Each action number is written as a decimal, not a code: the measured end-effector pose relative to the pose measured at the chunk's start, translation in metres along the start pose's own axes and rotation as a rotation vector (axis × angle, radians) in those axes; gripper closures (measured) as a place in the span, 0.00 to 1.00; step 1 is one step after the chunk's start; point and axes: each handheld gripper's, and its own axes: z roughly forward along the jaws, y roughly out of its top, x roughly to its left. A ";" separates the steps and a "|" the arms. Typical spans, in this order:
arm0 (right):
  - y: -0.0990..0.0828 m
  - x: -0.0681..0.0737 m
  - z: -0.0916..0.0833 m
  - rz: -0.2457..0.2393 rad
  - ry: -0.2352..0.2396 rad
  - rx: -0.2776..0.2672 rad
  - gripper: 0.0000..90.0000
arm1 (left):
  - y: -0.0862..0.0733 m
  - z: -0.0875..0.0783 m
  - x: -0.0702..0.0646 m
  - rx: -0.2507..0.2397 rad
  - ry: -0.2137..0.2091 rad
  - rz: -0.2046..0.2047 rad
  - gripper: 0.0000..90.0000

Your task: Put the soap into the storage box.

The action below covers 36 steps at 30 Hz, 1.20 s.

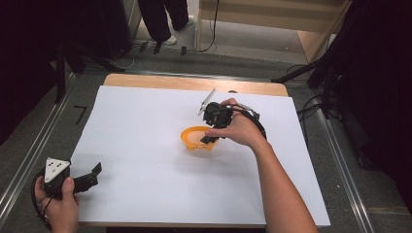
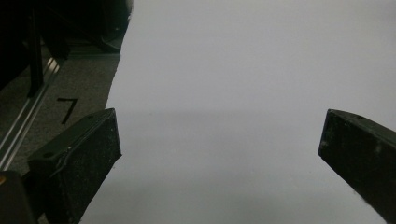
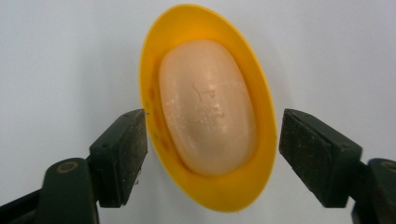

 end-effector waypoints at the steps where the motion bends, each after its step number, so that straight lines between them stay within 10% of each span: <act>1: -0.003 0.000 -0.001 0.007 -0.006 -0.005 0.24 | 0.000 0.000 0.000 0.000 0.000 0.000 0.00; 15: -0.050 0.002 -0.024 0.210 -0.113 -0.109 0.01 | 0.000 0.000 0.000 -0.001 0.003 0.000 0.00; 25: -0.097 0.007 -0.032 0.369 -0.189 -0.151 0.01 | 0.000 0.000 0.000 -0.001 0.004 0.001 0.00; 36: -0.143 0.019 -0.032 0.440 -0.237 -0.199 0.00 | 0.000 0.000 -0.001 0.000 0.005 0.002 0.00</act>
